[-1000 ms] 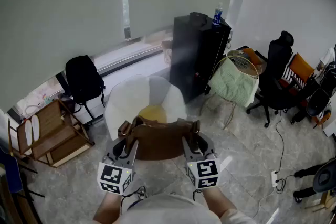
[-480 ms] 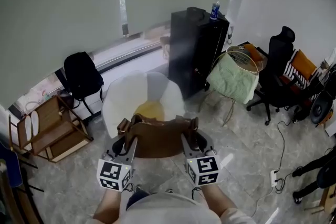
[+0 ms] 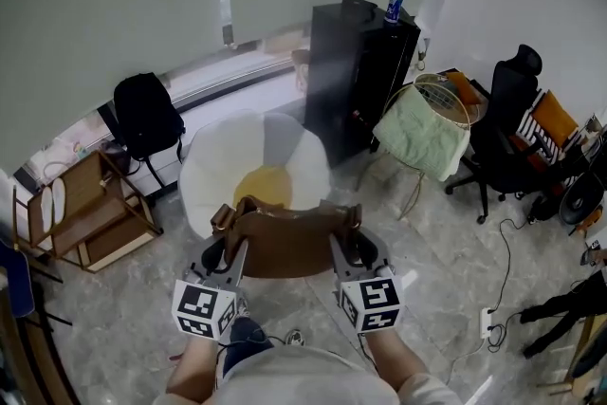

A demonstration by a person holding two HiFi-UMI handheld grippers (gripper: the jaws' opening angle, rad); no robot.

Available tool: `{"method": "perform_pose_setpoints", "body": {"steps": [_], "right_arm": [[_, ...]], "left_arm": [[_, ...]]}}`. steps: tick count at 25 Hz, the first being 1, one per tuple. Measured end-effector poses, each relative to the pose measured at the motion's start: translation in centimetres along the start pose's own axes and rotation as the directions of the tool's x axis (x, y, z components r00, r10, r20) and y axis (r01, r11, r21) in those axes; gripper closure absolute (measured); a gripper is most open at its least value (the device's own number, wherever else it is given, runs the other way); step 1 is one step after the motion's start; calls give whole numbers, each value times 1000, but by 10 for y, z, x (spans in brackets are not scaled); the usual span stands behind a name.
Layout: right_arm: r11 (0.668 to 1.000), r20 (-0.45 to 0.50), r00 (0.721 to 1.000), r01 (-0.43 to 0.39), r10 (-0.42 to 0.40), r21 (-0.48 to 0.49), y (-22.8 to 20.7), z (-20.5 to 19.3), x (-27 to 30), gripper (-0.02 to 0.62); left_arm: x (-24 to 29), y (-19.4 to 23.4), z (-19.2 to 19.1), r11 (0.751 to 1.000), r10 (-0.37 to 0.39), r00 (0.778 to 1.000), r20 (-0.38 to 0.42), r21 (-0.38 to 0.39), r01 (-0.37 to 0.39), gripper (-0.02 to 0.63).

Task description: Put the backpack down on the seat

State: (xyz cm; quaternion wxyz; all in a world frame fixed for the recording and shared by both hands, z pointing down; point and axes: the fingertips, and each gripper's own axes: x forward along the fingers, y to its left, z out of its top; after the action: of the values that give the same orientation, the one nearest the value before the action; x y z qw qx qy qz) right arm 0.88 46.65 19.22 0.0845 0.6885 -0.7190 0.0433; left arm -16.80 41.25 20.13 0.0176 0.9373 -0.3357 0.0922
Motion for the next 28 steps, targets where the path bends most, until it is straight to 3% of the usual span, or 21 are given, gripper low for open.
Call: {"method": "perform_pose_setpoints", "body": {"steps": [8, 28], "right_arm": [[1000, -18, 1000, 19, -18, 20, -5, 2, 31, 443], [992, -23, 993, 115, -114, 51, 5, 31, 170, 443]], "left_arm": [[26, 24, 1, 1000, -25, 1000, -10, -6, 24, 502], [115, 153, 17, 992, -127, 992, -7, 7, 127, 502]]}}
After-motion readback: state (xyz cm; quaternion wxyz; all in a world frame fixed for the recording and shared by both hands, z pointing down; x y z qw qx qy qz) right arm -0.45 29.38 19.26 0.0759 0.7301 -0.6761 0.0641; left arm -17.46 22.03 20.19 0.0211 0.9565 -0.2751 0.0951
